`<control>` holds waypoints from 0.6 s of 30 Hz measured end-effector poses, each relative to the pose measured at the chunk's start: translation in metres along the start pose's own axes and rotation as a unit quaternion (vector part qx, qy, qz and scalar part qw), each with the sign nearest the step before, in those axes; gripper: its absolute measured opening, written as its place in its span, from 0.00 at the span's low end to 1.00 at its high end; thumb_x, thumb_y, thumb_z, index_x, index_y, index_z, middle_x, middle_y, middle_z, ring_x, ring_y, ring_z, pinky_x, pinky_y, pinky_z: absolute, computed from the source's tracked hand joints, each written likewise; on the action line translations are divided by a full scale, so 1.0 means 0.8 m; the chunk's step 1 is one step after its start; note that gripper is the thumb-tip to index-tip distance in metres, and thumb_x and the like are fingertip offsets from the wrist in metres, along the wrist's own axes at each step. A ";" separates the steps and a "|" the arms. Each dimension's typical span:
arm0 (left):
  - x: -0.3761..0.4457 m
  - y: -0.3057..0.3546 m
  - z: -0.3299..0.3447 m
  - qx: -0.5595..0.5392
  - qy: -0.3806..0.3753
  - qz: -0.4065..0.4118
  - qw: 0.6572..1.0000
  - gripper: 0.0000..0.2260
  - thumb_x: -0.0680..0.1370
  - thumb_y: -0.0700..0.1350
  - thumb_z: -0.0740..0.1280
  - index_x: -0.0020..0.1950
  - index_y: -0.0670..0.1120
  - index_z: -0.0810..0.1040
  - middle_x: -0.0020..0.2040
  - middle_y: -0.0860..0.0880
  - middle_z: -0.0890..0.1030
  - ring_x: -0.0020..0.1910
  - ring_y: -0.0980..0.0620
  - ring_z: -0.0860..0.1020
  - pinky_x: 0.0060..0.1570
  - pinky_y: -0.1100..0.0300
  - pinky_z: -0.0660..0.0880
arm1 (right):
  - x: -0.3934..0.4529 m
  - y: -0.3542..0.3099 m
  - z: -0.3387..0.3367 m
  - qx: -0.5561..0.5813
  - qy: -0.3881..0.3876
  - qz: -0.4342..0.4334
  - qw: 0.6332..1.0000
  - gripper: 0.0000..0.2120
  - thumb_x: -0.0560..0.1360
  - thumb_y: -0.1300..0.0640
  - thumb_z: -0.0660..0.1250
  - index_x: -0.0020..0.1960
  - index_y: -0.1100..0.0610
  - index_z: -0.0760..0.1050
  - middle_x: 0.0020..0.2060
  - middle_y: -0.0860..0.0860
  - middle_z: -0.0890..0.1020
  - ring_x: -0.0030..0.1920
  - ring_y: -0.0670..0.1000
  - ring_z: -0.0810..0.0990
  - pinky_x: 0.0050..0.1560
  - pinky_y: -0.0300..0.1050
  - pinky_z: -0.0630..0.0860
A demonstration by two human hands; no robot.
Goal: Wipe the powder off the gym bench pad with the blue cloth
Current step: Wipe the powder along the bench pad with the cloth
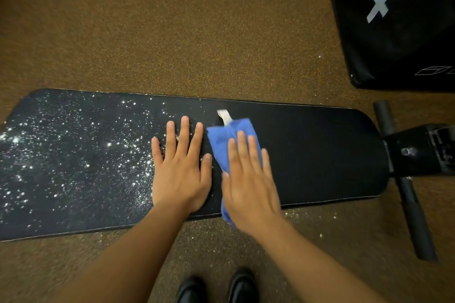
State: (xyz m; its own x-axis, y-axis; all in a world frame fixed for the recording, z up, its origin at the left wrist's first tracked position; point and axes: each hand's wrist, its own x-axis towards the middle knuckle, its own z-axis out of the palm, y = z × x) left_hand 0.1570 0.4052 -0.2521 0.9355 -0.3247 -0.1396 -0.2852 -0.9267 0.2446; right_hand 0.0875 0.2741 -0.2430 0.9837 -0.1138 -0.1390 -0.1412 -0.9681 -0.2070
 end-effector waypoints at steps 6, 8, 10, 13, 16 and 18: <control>-0.002 0.001 0.000 0.001 0.001 0.000 1.000 0.28 0.81 0.58 0.42 0.81 0.53 0.45 0.80 0.51 0.41 0.78 0.48 0.36 0.75 0.42 0.38 | 0.058 0.056 -0.024 -0.018 0.006 0.140 0.990 0.30 0.81 0.50 0.48 0.79 0.60 0.46 0.79 0.56 0.46 0.79 0.57 0.43 0.76 0.58 0.45; -0.001 0.001 0.001 0.003 0.001 0.000 1.000 0.28 0.81 0.57 0.42 0.81 0.52 0.46 0.81 0.50 0.42 0.79 0.48 0.37 0.75 0.41 0.39 | 0.094 0.033 -0.024 0.006 0.009 0.143 0.990 0.31 0.82 0.50 0.50 0.79 0.60 0.44 0.79 0.56 0.44 0.78 0.57 0.40 0.76 0.58 0.42; 0.000 0.000 0.001 0.004 0.000 0.000 1.000 0.28 0.80 0.57 0.42 0.81 0.52 0.45 0.81 0.50 0.42 0.79 0.48 0.37 0.75 0.41 0.39 | 0.099 0.006 -0.018 0.013 0.012 0.098 0.995 0.31 0.82 0.50 0.49 0.79 0.60 0.43 0.79 0.56 0.43 0.78 0.57 0.39 0.75 0.58 0.40; -0.001 -0.002 -0.001 -0.001 -0.002 0.000 1.000 0.28 0.80 0.56 0.42 0.81 0.51 0.44 0.80 0.51 0.41 0.78 0.48 0.36 0.75 0.42 0.38 | 0.061 -0.009 -0.005 -0.008 0.010 0.022 1.000 0.30 0.81 0.50 0.46 0.79 0.60 0.46 0.79 0.57 0.46 0.78 0.57 0.41 0.76 0.58 0.43; -0.003 -0.005 -0.002 -0.009 -0.007 0.010 1.000 0.29 0.80 0.56 0.42 0.81 0.50 0.44 0.80 0.51 0.39 0.78 0.49 0.35 0.75 0.43 0.37 | 0.032 -0.003 0.003 -0.016 0.009 -0.006 1.000 0.30 0.80 0.48 0.43 0.79 0.59 0.49 0.79 0.56 0.49 0.79 0.56 0.43 0.76 0.59 0.45; -0.005 -0.008 -0.006 -0.034 -0.003 0.015 0.999 0.30 0.80 0.57 0.44 0.81 0.49 0.45 0.80 0.51 0.40 0.78 0.50 0.35 0.76 0.44 0.37 | 0.030 -0.003 0.004 -0.019 0.009 0.000 1.000 0.31 0.80 0.47 0.42 0.80 0.58 0.49 0.79 0.56 0.48 0.79 0.56 0.42 0.76 0.59 0.45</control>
State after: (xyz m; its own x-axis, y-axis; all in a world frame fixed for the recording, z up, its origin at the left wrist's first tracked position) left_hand 0.1563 0.4129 -0.2484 0.9255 -0.3528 -0.1376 -0.2972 -0.9019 0.3134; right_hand 0.1112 0.2743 -0.2488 0.9856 -0.1178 -0.1209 -0.1374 -0.9760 -0.1692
